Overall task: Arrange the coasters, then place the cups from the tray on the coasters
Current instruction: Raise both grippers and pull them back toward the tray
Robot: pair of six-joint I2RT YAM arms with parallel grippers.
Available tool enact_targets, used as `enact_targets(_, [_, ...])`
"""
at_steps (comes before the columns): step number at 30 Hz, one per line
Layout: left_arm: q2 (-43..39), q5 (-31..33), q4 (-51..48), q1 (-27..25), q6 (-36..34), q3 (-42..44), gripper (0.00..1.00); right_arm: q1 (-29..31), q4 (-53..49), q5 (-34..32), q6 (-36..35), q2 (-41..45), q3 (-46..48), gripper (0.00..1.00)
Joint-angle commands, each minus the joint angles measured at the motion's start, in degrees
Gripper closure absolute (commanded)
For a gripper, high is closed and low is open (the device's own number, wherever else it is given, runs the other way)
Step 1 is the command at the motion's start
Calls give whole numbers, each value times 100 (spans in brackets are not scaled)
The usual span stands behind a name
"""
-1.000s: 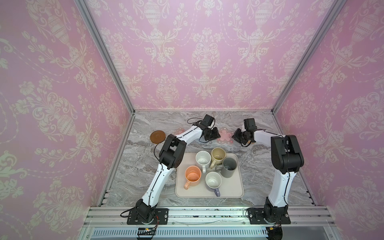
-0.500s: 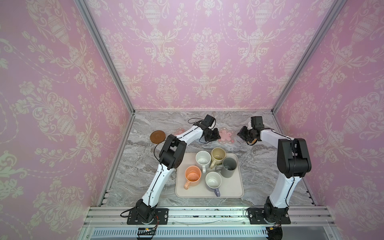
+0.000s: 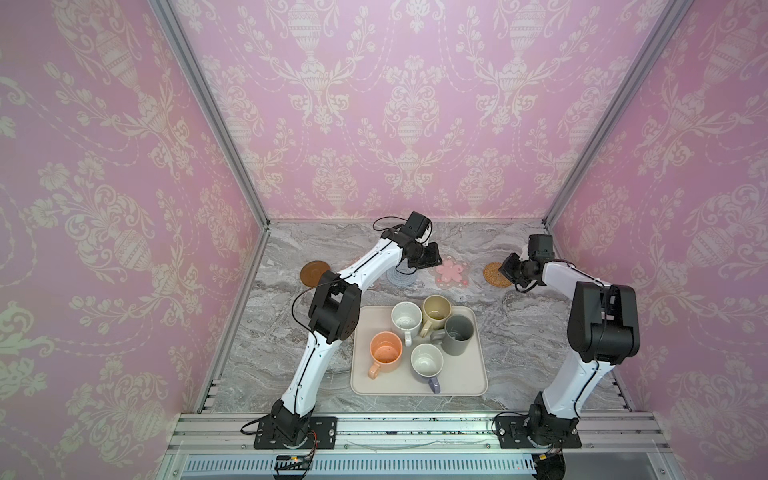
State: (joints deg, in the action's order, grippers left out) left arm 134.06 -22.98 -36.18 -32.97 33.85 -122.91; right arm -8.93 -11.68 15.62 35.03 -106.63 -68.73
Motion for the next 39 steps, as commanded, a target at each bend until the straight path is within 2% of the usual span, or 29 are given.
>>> enact_targets(1, [-502,274,-308,121,-434,315,64,0,-74,0,-194,-218,-137,78])
enact_targets(10, [-1729,459,422,680,-290,2334,65,5,49,77,-114,-687,-312,80])
enact_targets(14, [-2118,513,690,922,-146,2913,65,63,143,138,151,-754,-215,80])
enact_targets(23, [-2279,480,837,1030,-68,3128,65,360,175,135,195,-704,51,80])
enact_targets(31, [-2445,538,835,1030,-84,3329,64,392,59,17,228,-482,86,79])
enact_targets(33, [-2507,590,789,1030,-114,3355,64,392,-10,3,215,-367,88,77])
enact_targets(37, [-2675,765,684,1030,-191,3431,63,392,-67,37,289,11,85,61])
enact_targets(39, [-2763,854,608,1030,-226,3465,63,392,-87,88,331,230,87,57])
